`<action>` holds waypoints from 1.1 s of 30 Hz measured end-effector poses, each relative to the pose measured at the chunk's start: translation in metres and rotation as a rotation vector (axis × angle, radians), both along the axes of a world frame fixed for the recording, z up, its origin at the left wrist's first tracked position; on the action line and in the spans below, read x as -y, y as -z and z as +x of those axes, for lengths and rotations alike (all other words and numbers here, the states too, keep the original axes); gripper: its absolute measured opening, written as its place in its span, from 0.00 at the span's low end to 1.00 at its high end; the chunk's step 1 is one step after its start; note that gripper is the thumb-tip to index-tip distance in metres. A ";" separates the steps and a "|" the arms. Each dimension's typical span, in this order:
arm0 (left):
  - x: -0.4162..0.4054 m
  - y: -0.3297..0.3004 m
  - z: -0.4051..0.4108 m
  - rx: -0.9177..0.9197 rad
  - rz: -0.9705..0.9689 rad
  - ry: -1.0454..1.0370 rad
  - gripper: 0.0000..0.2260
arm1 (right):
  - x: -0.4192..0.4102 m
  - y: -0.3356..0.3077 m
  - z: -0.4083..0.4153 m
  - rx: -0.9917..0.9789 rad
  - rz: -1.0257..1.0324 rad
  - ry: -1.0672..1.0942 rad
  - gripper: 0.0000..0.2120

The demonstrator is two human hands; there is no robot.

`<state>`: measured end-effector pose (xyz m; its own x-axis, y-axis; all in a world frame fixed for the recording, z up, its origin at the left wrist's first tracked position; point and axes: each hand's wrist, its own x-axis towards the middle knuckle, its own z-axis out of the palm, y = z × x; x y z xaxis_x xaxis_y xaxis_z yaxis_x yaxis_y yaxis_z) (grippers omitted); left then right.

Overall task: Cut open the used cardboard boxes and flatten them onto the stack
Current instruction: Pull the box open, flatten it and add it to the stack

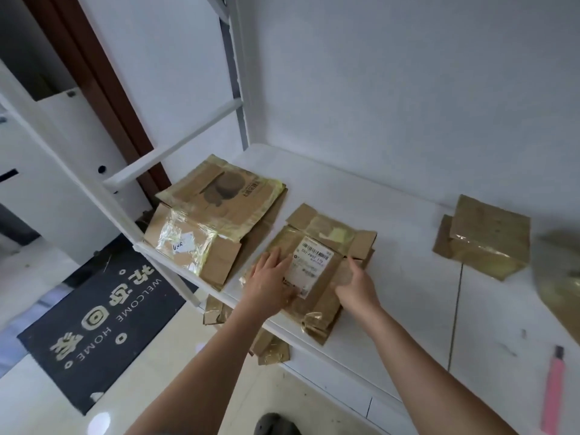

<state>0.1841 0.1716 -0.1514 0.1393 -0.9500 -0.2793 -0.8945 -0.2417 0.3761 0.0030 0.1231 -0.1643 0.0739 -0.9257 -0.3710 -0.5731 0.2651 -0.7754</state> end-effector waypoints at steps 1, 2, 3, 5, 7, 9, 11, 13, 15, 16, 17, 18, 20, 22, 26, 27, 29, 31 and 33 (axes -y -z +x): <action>-0.001 0.008 0.003 0.004 -0.012 0.001 0.36 | 0.002 0.002 0.001 -0.033 -0.008 -0.009 0.38; -0.001 0.014 0.006 0.012 -0.029 0.002 0.37 | 0.003 0.004 0.001 -0.083 -0.021 -0.023 0.38; -0.001 0.018 0.007 0.026 -0.043 0.012 0.37 | 0.004 0.006 0.001 -0.150 -0.037 -0.034 0.37; 0.000 0.021 0.008 0.049 -0.049 0.037 0.37 | -0.001 0.012 0.000 -0.293 -0.060 -0.023 0.34; 0.002 0.022 0.011 0.037 -0.025 0.064 0.38 | -0.007 0.017 0.000 -0.330 -0.064 0.017 0.32; 0.003 0.023 0.015 0.014 0.000 0.075 0.38 | -0.009 0.020 0.001 -0.251 -0.052 0.049 0.31; 0.004 0.023 0.017 -0.002 0.020 0.072 0.37 | -0.009 0.019 0.004 -0.160 -0.070 0.070 0.32; 0.004 0.021 0.016 -0.015 0.034 0.054 0.37 | -0.005 0.015 0.007 -0.155 -0.129 0.058 0.32; 0.005 0.020 0.015 -0.007 0.058 0.027 0.37 | 0.003 0.011 0.009 -0.184 -0.200 0.020 0.33; 0.005 0.019 0.014 0.004 0.075 0.016 0.37 | 0.006 0.010 0.010 -0.198 -0.216 0.001 0.33; 0.005 0.019 0.013 0.018 0.092 0.013 0.37 | 0.008 0.010 0.010 -0.208 -0.212 -0.012 0.33; 0.006 0.018 0.012 0.035 0.107 0.019 0.37 | 0.007 0.011 0.010 -0.215 -0.195 -0.018 0.32; 0.010 0.016 0.011 0.066 0.133 0.039 0.38 | 0.003 0.017 0.009 -0.238 -0.163 -0.039 0.31; 0.016 0.013 0.008 0.085 0.168 0.050 0.38 | -0.002 0.018 0.010 -0.295 -0.138 -0.092 0.30; 0.024 -0.001 -0.003 0.302 0.172 0.117 0.36 | -0.002 0.005 0.017 -0.593 -0.245 -0.197 0.26; 0.026 -0.003 -0.006 0.367 0.135 0.153 0.33 | -0.001 0.000 0.018 -0.645 -0.309 -0.235 0.25; 0.030 -0.006 -0.012 0.432 0.061 0.232 0.29 | 0.004 -0.007 0.018 -0.619 -0.373 -0.343 0.26; 0.034 -0.004 -0.013 0.343 0.026 0.276 0.29 | 0.009 -0.012 0.018 -0.498 -0.338 -0.474 0.32; 0.041 -0.002 -0.009 0.163 0.041 0.266 0.32 | 0.017 -0.017 0.018 -0.376 -0.219 -0.529 0.33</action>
